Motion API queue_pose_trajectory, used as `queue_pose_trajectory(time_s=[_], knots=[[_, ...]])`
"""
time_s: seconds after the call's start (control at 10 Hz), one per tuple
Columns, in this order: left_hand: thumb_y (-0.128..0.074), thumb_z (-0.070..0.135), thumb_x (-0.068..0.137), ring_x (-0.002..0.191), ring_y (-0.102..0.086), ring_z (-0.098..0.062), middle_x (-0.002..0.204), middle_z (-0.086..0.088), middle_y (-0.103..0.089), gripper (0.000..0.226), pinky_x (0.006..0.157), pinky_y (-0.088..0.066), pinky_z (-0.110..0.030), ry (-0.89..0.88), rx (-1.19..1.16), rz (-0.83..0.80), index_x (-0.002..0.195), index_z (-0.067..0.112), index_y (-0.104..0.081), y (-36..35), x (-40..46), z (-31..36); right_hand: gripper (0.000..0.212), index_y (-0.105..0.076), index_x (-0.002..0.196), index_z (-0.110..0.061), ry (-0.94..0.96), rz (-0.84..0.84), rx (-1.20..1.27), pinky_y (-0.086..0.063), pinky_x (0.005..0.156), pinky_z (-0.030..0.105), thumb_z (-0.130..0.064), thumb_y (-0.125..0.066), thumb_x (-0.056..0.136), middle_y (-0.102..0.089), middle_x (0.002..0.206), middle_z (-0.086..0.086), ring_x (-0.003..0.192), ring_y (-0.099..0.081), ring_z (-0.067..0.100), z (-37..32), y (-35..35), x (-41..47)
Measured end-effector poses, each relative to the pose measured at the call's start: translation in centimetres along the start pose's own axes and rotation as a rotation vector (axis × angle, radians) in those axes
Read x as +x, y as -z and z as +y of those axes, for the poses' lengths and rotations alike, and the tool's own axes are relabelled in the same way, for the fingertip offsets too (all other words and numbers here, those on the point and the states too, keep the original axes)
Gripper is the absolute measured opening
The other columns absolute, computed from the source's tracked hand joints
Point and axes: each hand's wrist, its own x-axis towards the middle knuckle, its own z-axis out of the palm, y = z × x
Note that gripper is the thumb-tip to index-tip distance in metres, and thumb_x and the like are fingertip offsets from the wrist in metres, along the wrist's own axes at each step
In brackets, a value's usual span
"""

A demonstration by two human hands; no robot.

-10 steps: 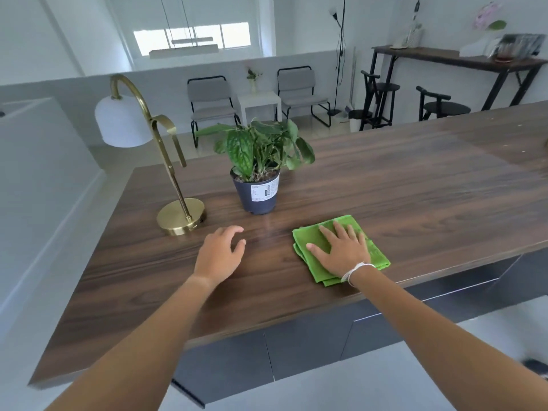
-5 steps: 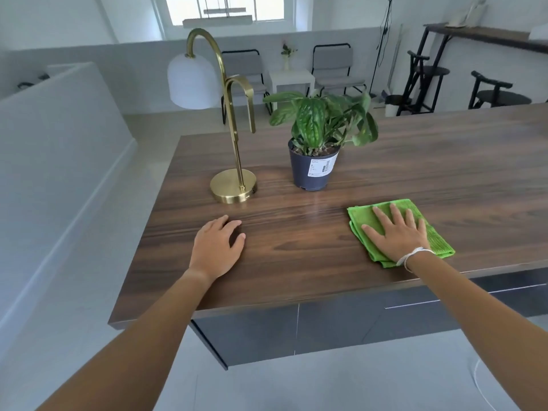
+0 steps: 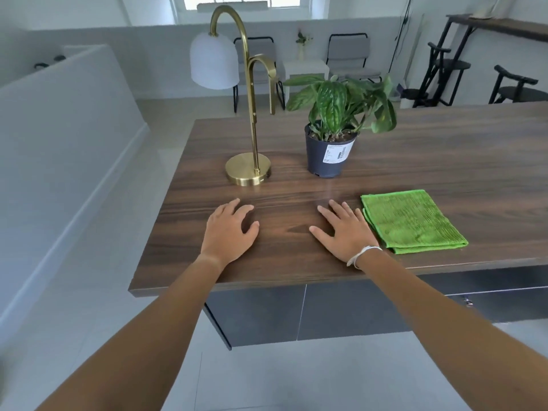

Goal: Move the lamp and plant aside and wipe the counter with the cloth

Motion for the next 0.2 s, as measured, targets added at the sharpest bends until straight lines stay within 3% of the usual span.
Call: queue_pose_trajectory(time_s=[0.2], knots=[[-0.044, 0.050, 0.088, 0.138, -0.029, -0.024, 0.149, -0.003, -0.037, 0.052, 0.114, -0.019, -0.038, 0.039, 0.059, -0.037, 0.135, 0.028, -0.045, 0.30, -2.24, 0.25, 0.063, -0.030, 0.142, -0.031, 0.043, 0.002, -0.026, -0.005, 0.118, 0.041, -0.061, -0.035, 0.086, -0.021, 0.156, 0.000, 0.145, -0.014, 0.025, -0.11, -0.55, -0.09]])
